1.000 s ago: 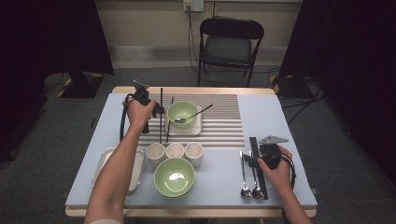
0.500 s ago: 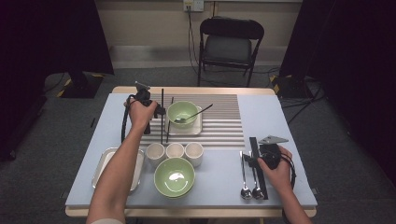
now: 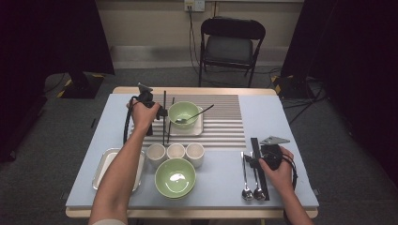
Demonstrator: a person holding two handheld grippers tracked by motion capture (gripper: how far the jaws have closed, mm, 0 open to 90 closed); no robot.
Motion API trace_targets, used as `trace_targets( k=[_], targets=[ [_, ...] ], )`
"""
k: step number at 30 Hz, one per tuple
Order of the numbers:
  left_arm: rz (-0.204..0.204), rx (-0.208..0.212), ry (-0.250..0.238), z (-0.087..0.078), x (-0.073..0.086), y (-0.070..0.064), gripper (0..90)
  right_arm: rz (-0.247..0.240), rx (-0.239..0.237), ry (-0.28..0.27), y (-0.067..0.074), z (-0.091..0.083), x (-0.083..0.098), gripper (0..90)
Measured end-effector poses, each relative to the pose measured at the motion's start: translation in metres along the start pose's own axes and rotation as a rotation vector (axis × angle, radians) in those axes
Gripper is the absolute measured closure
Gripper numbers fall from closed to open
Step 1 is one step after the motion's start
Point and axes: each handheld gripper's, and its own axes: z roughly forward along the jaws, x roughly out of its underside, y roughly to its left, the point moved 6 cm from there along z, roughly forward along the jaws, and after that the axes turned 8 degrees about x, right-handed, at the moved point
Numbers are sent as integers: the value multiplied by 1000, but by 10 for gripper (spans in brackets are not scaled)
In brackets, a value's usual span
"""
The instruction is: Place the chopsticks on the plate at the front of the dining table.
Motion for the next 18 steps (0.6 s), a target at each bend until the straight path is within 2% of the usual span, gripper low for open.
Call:
trace_targets(
  k=[3, 4, 7, 8, 10, 13, 16, 18],
  targets=[
    [12, 6, 11, 1, 1, 1, 857, 0, 0, 0, 0, 0, 0, 142],
    [-1, -3, 4, 1, 0, 0, 858, 0, 0, 0, 0, 0, 0, 143],
    [-4, -12, 4, 2, 1, 1, 857, 0, 0, 0, 0, 0, 0, 142],
    [-6, 1, 6, 3, 1, 1, 857, 0, 0, 0, 0, 0, 0, 142],
    [0, -2, 21, 3, 2, 3, 857, 0, 0, 1, 0, 0, 0, 142],
    [-3, -14, 13, 4, 2, 4, 857, 0, -1, 0, 0, 0, 0, 142],
    [-13, -8, 10, 6, 2, 4, 856, 0, -1, 0, 0, 0, 0, 142],
    [-3, -5, 23, 6, 3, 6, 857, 0, -1, 0, 0, 0, 0, 142]
  ],
)
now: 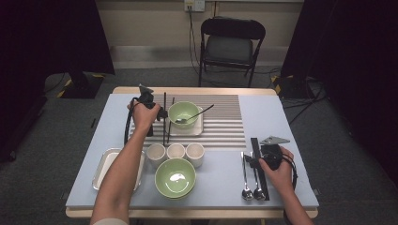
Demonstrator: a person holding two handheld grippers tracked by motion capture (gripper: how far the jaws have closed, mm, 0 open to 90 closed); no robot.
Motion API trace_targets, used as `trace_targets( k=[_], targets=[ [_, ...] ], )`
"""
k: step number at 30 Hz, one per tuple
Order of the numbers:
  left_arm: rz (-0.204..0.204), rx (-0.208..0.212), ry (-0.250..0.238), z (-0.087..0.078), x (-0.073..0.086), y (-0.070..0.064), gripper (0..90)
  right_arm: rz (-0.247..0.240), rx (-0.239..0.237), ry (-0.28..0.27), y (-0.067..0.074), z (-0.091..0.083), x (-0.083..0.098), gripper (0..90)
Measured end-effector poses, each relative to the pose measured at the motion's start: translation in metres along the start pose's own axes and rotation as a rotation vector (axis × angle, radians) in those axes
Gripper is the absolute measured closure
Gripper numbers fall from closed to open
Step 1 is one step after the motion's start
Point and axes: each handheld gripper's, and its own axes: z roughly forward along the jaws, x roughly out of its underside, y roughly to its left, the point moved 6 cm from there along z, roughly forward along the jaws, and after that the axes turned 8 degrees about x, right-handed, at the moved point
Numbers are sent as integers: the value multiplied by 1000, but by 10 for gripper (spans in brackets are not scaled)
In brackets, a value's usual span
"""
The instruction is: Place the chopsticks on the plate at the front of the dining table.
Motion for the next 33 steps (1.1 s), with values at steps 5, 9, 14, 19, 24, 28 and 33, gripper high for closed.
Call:
trace_targets(
  k=[5, 9, 14, 19, 24, 28, 33],
  targets=[
    [-7, -13, 1, 3, 2, 3, 856, -1, 0, 0, 0, 0, 0, 142],
    [-23, -15, -9, 5, 2, 4, 856, 1, 0, 1, 0, 0, 0, 142],
    [-15, -18, 3, 5, 3, 5, 855, 1, 0, 0, 0, 0, 0, 142],
    [-17, -12, 14, 7, 3, 6, 855, 1, 0, 0, 0, 0, 0, 142],
    [-28, -19, 15, 9, 4, 8, 854, 1, 0, 0, 0, 0, 0, 142],
    [-24, -26, 25, 10, 5, 10, 853, 0, 0, 0, 0, 0, 0, 142],
    [-27, -25, 26, 11, 5, 11, 852, 0, 0, 0, 0, 0, 0, 142]
  ],
)
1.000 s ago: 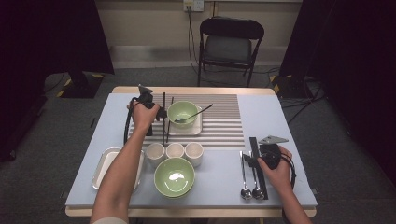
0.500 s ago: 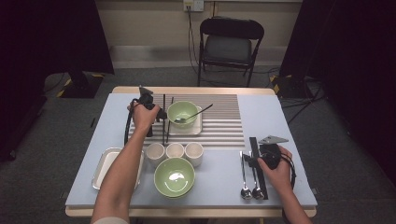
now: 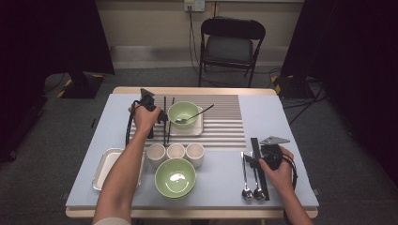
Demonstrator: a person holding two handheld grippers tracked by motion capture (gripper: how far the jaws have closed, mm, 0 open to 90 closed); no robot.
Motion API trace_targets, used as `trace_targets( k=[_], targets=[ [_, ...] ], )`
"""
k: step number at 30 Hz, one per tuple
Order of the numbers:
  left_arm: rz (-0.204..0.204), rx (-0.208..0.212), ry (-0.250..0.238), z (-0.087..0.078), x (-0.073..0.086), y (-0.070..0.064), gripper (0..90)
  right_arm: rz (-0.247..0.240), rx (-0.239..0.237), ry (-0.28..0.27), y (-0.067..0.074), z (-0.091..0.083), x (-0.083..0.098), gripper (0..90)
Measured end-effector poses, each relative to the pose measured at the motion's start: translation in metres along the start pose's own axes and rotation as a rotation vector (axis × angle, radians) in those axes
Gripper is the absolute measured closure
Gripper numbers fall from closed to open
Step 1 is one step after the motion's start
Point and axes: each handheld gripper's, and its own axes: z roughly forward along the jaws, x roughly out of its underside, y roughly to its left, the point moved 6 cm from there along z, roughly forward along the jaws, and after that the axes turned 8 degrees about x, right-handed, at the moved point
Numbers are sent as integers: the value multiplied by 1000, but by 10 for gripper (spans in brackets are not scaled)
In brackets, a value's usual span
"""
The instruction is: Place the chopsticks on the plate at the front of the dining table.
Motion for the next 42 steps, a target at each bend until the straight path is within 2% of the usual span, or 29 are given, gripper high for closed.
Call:
trace_targets(
  k=[2, 6, 11, 13, 14, 16, 18, 21, 25, 32, 35, 41, 42],
  targets=[
    [7, 1, 10, 0, 0, 0, 852, 0, 0, 0, 0, 0, 0, 142],
    [-9, 3, 1, 1, -1, 0, 853, 0, 0, 0, 0, 0, 0, 142],
    [-9, 1, -7, 2, -2, 0, 853, 1, 0, 0, 0, 0, 0, 142],
    [-16, 17, -11, 4, -2, -1, 850, 0, -2, -1, 0, 0, 0, 142],
    [0, 15, 10, 3, -1, 0, 848, 1, -2, -1, 0, 0, 0, 142],
    [-17, 20, -8, 6, -1, -2, 845, 1, -2, -1, 0, 0, 0, 142],
    [-6, 19, -1, 6, -1, -2, 846, 0, 0, 0, 0, 0, 0, 142],
    [-20, 23, -15, 6, -2, -2, 842, 0, 0, 0, 0, 0, 0, 142],
    [-12, 15, -10, 4, -2, -2, 828, 0, 0, 0, 0, 0, 0, 142],
    [-30, 16, -12, 5, -1, -3, 832, 0, 0, 0, 0, 0, 0, 142],
    [-9, 11, 6, 3, 1, -2, 828, 0, 0, 0, 0, 0, 0, 142],
    [0, 5, 25, -1, 5, -5, 830, 1, 0, 0, 0, 0, 0, 142],
    [-9, 11, 30, -1, 5, -6, 834, 0, 1, 0, 0, 0, 0, 142]
  ],
)
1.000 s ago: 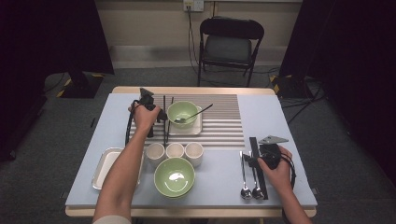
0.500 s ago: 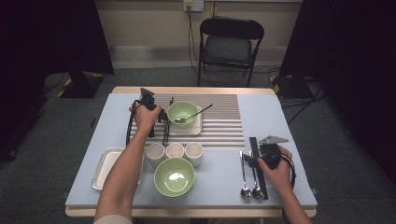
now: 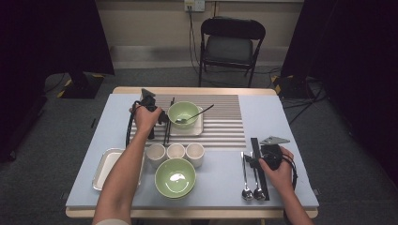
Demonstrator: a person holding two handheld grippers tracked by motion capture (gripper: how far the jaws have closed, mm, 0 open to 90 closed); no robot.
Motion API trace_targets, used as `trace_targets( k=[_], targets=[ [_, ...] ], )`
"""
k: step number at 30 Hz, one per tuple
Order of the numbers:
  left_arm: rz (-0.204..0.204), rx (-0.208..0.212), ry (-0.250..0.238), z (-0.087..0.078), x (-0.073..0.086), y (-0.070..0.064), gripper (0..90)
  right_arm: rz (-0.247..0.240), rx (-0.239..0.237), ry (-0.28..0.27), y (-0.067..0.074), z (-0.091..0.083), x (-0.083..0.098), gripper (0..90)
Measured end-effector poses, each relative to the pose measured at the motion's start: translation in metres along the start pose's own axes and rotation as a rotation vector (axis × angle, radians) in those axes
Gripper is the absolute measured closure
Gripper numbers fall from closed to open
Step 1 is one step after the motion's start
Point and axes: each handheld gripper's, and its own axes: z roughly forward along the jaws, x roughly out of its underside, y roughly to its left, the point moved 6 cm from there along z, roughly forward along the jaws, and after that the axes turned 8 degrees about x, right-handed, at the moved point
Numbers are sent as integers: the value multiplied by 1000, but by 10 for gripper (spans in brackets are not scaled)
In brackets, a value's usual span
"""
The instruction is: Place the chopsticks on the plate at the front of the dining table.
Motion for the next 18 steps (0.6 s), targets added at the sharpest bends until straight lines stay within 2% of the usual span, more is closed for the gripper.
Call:
trace_targets(
  k=[1, 4, 9, 10, 11, 12, 18],
  targets=[
    [11, 0, 4, -1, 0, 0, 838, 0, 0, 0, 0, 0, 0, 142],
    [5, -8, 6, -1, 1, 0, 856, -1, 0, -1, 0, 0, 0, 142],
    [-19, 7, -19, 2, -1, 0, 870, 1, 0, 0, 0, 0, 0, 142],
    [-8, 9, -9, 1, -1, 1, 872, 0, 0, 0, 0, 0, 0, 142],
    [-18, 7, -25, 3, -2, 0, 873, 1, -1, 0, 0, 0, 0, 142],
    [-8, 8, -16, 2, -2, 1, 874, 1, -1, 0, 0, 0, 0, 142],
    [-14, 24, -43, 4, -5, 2, 883, 1, -1, 0, 0, 0, 0, 142]
  ],
)
